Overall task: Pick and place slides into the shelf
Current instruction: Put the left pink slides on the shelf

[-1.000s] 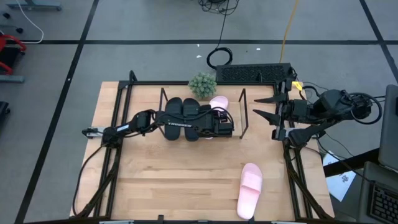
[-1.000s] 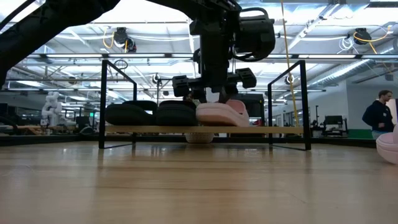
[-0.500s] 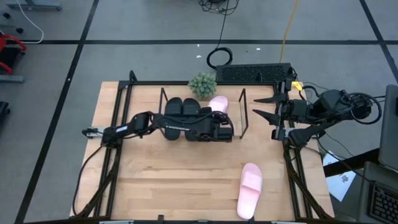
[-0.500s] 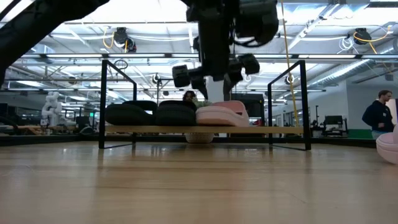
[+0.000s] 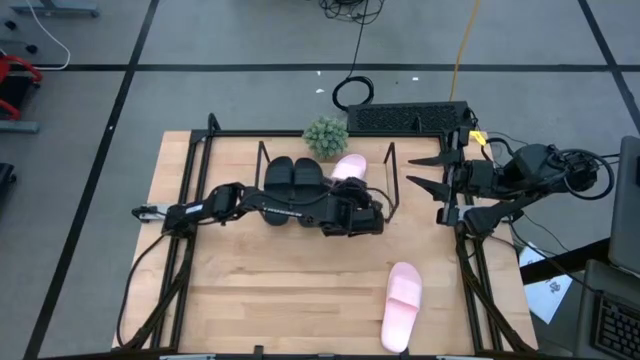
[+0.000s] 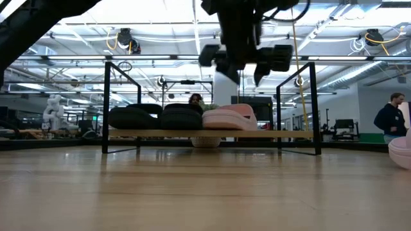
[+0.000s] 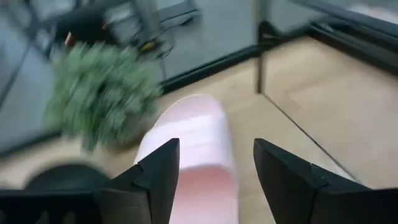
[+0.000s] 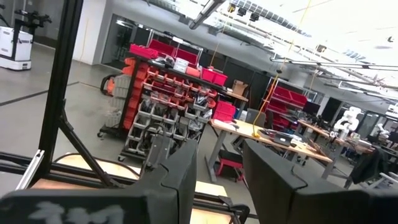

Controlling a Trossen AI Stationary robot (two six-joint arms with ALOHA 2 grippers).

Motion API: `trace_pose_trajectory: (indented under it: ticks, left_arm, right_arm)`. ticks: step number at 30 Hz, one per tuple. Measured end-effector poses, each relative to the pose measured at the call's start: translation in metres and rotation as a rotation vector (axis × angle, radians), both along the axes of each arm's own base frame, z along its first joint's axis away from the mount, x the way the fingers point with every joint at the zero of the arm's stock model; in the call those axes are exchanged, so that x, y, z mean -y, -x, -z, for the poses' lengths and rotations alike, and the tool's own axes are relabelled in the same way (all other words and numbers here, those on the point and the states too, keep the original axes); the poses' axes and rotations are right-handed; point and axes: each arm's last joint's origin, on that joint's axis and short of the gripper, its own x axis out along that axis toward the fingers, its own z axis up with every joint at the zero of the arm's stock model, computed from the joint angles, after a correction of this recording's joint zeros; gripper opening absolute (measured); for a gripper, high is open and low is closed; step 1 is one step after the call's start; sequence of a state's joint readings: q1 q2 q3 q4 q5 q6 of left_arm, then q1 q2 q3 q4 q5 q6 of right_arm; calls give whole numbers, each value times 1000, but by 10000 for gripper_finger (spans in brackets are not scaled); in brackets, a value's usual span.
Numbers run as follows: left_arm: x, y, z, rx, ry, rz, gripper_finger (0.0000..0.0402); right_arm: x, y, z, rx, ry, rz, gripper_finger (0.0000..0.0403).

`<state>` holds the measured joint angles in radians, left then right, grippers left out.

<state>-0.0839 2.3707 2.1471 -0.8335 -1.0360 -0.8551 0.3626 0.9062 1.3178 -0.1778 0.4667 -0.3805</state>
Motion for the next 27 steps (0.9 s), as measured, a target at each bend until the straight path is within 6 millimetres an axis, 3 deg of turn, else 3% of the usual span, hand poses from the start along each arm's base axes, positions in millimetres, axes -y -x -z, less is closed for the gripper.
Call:
trace_pose_trajectory:
  ticks: [8, 16, 22, 27]
  left_arm:
    - [18, 1, 1, -433, -176, 266, 207]
    - [37, 19, 7, -899, -294, 456, 207]
    - [20, 19, 9, -1003, -282, 492, 207]
    - [-8, 12, 9, -958, -206, 514, 207]
  right_arm:
    - [0, 0, 3, -33, 12, 2, 121]
    - [1, 1, 1, -26, 106, 22, 121]
    - [1, 1, 1, -31, 141, 26, 121]
    - [1, 1, 1, -32, 142, 26, 121]
